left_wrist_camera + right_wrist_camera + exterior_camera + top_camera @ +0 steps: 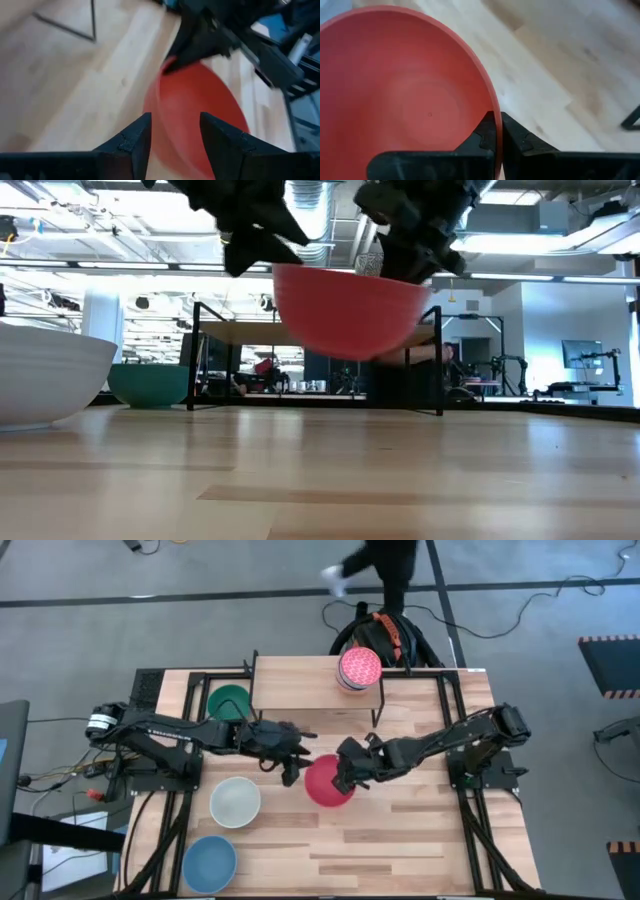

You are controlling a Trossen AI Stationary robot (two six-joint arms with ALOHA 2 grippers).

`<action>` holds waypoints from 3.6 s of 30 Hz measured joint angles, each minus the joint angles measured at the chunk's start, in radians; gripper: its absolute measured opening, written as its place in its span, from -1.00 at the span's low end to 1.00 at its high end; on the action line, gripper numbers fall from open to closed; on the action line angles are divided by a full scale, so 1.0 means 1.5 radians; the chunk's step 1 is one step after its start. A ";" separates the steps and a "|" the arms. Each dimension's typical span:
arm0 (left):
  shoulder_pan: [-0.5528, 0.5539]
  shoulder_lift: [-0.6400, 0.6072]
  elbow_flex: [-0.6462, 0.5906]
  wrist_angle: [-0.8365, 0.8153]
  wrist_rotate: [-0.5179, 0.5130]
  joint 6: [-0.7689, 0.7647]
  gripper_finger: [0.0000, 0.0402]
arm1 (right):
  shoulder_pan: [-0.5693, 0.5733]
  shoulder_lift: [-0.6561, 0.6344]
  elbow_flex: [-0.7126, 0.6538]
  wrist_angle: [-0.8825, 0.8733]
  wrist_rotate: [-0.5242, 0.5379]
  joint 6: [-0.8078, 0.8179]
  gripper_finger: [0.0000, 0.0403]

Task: Place and stack bowls onto a shelf
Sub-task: Put the orange bowl on the shelf, then stack the white bowl on top of the orange bowl on the shelf

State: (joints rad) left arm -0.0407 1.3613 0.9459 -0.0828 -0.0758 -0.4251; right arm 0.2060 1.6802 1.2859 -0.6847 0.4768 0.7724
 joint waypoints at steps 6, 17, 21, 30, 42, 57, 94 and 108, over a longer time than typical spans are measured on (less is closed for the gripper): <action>0.015 0.048 0.101 -0.119 -0.055 0.069 -0.18 | -0.023 0.000 0.064 -0.059 0.068 -0.074 -0.87; 0.024 0.140 0.306 -0.355 -0.184 0.192 -0.38 | -0.032 0.001 0.159 -0.110 0.141 -0.240 -0.87; 0.025 0.151 0.334 -0.364 -0.200 0.212 -0.65 | -0.031 0.002 0.198 -0.141 0.143 -0.269 -0.85; 0.055 0.152 0.365 -0.398 -0.181 0.212 -0.99 | -0.030 0.002 0.256 -0.180 0.144 -0.267 -0.74; 0.125 0.114 0.473 -0.576 -0.186 0.169 -1.00 | -0.104 -0.056 0.409 -0.231 0.074 -0.415 -0.40; 0.184 0.052 0.460 -0.695 -0.281 0.047 -1.00 | -0.285 -0.098 0.440 -0.232 -0.299 -0.462 -0.39; 0.566 0.205 0.460 -0.557 0.042 0.199 -0.82 | -0.258 -0.027 0.403 -0.254 -0.192 -0.282 -0.39; 0.553 0.098 0.466 -0.538 0.042 0.270 -0.16 | -0.237 0.068 0.403 -0.223 -0.206 -0.220 -0.39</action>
State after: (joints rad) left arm 0.7891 1.5091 1.6444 -0.8894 -0.0132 -0.0197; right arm -0.1499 1.7815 1.8904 -1.0191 0.1672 0.4417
